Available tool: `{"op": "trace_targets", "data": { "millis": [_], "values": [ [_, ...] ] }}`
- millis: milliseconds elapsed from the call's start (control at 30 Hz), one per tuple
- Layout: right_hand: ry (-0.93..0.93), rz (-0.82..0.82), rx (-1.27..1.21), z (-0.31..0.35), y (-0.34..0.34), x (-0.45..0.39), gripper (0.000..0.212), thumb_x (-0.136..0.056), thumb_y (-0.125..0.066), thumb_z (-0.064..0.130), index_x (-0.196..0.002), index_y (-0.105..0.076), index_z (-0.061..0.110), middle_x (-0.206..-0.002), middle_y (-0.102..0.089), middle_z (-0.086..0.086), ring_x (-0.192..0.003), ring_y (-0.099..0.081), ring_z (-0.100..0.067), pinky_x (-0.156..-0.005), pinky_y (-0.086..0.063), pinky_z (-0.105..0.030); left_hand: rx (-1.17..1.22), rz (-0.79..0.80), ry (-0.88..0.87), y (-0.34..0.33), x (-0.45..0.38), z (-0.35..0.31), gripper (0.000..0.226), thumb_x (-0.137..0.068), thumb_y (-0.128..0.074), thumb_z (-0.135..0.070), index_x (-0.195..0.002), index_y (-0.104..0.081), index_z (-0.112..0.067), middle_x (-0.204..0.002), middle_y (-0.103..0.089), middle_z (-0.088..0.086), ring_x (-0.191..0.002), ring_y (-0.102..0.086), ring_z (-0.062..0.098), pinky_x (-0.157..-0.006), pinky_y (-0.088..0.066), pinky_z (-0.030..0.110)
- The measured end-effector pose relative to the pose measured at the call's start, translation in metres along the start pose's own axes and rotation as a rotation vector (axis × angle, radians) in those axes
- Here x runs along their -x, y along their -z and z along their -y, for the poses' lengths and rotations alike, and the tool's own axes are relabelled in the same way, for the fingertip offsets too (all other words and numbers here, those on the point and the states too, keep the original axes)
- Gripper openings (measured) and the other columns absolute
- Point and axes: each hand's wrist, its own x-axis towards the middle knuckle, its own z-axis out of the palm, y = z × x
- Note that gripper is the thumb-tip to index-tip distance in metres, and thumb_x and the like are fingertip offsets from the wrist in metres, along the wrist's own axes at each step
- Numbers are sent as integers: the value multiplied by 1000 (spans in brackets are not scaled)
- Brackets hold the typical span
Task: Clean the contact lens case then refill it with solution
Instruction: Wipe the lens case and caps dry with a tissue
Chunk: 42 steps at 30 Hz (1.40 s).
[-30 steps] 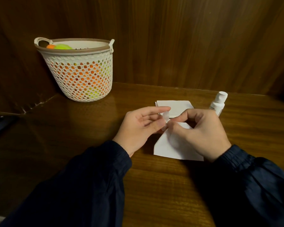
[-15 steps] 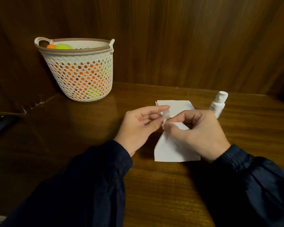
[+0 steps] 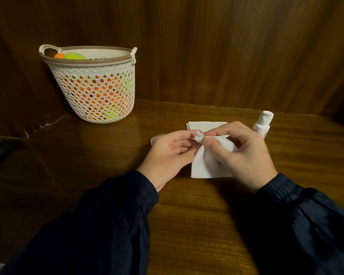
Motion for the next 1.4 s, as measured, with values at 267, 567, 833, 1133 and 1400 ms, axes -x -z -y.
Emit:
{"op": "trace_targets", "data": {
  "millis": [267,567,833,1133,1400],
  "values": [
    [-88,106,106,-3,-1,0,23,-90,-74,58,-90,-80,36,-89,-77,29,-88,-71,4,-66,-54,-11,-57,-16,-5,3,0,-4,54,-92,-78,-3,-137,-63,-29,-108,-82,1,-105,-78,12,-88,-63,27],
    [-197,138,5,-4,2,0,32,-90,-75,54,-87,-84,24,-83,-80,10,-77,-72,-11,-56,-57,-27,-68,-22,15,4,-1,-5,55,-91,-80,-6,-132,-60,-36,-106,-82,-5,-103,-78,12,-81,-64,25],
    [-193,67,-8,2,0,1,42,-96,-73,50,-77,-80,14,-70,-77,-1,-61,-68,-19,-49,-51,-34,-63,15,9,4,-1,-5,64,-87,-83,-6,-140,-57,-30,-111,-82,1,-108,-78,16,-89,-65,33],
    [-175,180,-216,8,7,0,13,-86,-81,38,-98,-83,36,-97,-81,24,-92,-75,4,-66,-56,-11,207,6,84,10,0,-6,58,-93,-75,-3,-144,-56,-24,-120,-80,9,-115,-76,23,-90,-64,32],
    [-183,73,-144,5,2,3,25,-88,-80,52,-81,-83,29,-77,-80,7,-68,-73,-9,-55,-54,-19,107,56,75,7,1,-7,54,-94,-72,2,-138,-60,-28,-115,-81,8,-111,-77,17,-85,-63,27]
  ]
}}
